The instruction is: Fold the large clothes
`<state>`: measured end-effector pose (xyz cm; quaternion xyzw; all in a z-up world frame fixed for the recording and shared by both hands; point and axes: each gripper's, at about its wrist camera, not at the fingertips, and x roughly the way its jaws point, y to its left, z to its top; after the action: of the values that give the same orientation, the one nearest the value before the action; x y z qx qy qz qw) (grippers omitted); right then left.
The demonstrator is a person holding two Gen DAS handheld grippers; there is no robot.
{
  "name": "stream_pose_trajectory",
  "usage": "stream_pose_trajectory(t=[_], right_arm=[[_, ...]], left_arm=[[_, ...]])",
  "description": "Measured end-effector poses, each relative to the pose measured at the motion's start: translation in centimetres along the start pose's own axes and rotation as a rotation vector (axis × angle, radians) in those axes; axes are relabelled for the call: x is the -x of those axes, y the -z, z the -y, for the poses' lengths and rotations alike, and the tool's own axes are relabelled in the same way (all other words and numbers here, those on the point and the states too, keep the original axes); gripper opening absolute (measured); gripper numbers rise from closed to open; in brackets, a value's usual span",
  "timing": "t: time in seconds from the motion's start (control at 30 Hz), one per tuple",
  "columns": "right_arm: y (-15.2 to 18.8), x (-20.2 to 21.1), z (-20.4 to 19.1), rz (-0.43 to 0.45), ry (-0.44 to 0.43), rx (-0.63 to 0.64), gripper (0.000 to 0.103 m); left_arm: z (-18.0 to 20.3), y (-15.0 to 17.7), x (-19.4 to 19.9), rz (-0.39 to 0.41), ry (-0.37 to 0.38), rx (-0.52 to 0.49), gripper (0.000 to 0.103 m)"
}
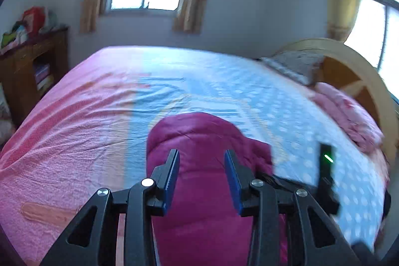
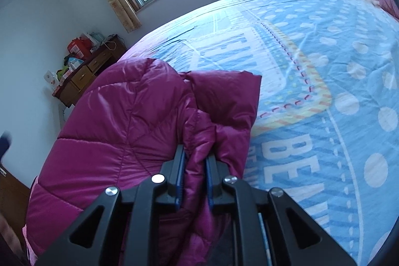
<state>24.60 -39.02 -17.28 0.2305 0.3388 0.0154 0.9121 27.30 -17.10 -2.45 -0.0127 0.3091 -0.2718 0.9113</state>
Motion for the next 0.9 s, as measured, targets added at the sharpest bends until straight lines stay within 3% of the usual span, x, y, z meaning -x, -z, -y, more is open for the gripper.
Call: stream_pose_trajectory(t=[0.1,0.17,0.2,0.3,0.33,0.37,0.53,0.6,0.67,0.7,0.77,0.83,0.9], right_arm=[[0.0,0.0,0.0,0.001,-0.002,0.0,0.015],[0.0,0.1,0.0,0.004,-0.011,-0.001,0.021],[0.1,0.2,-0.1,0.007,-0.009,-0.001,0.024],[0.3,0.8,-0.5,0.031,0.014,0.007,0.072],[0.3,0.9,-0.6,0.032,0.065,0.001,0.1],[0.3,1.0,-0.5,0.028,0.111,-0.015,0.103],[-0.3,4.1,-0.4,0.112,0.103,-0.088,0.101],[-1.3,4.2,-0.5,0.097,0.123,-0.089,0.101],[-2.3,2.8,-0.5,0.022,0.163,-0.102,0.097],[-2.7,1.8,-0.5,-0.021,0.182,-0.097,0.091],[-2.8,-0.3,-1.3,-0.087,0.169,-0.07,0.048],[-2.9,-1.3,-3.0,-0.104,0.13,-0.043,0.027],[-2.8,-1.3,-5.3,-0.08,0.146,0.044,0.023]], left_arm=[[0.4,-0.2,-5.8,-0.093,-0.103,0.008,0.038],[0.9,1.9,-9.2,-0.18,-0.138,-0.041,0.039],[0.7,3.3,-9.8,-0.179,-0.176,-0.08,0.041],[1.1,5.7,-8.8,-0.075,-0.237,-0.161,0.042],[1.2,6.0,-8.7,-0.07,-0.245,-0.174,0.042],[1.3,6.1,-8.5,-0.069,-0.251,-0.181,0.042],[1.4,5.8,-9.3,-0.074,-0.271,-0.199,0.042],[1.4,6.0,-9.7,-0.071,-0.279,-0.208,0.042],[1.5,6.1,-9.8,-0.069,-0.282,-0.21,0.042],[1.5,6.1,-9.8,-0.069,-0.281,-0.208,0.042],[1.9,6.1,-10.2,-0.069,-0.285,-0.201,0.042],[1.5,6.1,-10.1,-0.068,-0.286,-0.184,0.042],[1.1,6.1,-10.1,-0.065,-0.288,-0.168,0.044]])
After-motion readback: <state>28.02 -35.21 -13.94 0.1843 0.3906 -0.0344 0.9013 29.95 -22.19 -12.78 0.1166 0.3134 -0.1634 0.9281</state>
